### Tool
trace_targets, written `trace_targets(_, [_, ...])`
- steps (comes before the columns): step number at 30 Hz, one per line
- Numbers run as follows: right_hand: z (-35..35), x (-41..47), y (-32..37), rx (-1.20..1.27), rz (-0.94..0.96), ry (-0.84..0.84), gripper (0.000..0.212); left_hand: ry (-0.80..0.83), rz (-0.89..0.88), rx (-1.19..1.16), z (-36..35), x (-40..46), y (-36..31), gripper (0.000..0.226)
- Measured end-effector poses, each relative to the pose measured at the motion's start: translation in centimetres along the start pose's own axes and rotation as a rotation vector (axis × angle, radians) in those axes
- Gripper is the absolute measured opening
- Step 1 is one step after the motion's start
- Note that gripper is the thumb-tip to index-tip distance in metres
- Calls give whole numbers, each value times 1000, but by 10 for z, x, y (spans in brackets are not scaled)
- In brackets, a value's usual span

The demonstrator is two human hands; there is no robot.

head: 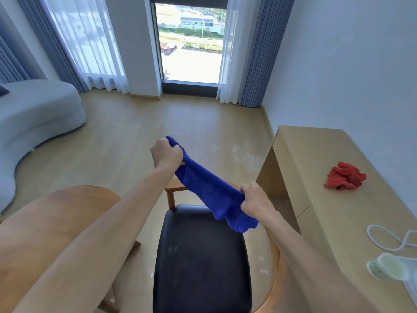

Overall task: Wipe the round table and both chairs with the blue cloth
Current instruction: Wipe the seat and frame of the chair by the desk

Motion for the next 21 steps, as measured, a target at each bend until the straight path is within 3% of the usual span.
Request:
trace_targets(2, [-4, -6, -15, -27, -45, -78, 18, -17, 25, -33, 4, 2, -3, 13])
trace_targets(5, [-16, -15, -26, 125, -52, -128, 19, -37, 37, -8, 12, 8, -7, 18])
trace_targets(11, [-18, -12, -28, 443, 106, 36, 30, -6, 111, 4, 38, 24, 6, 17])
trace_targets(16, [-3, -15, -30, 307, 297, 175, 35, 17, 191, -18, 55, 35, 31, 15])
trace_targets(21, [3, -23, -19, -9, 370, 345, 26, 93, 104, 137, 61, 37, 42, 16])
Point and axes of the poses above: each hand's wrist, its own x-axis towards the middle knuckle, its own z-axis out of the back of the hand, y = z × x, the point moved 3 cm from there along x, towards the middle knuckle, and after that the axes turned 11 degrees about x, right-handed, at the moved point
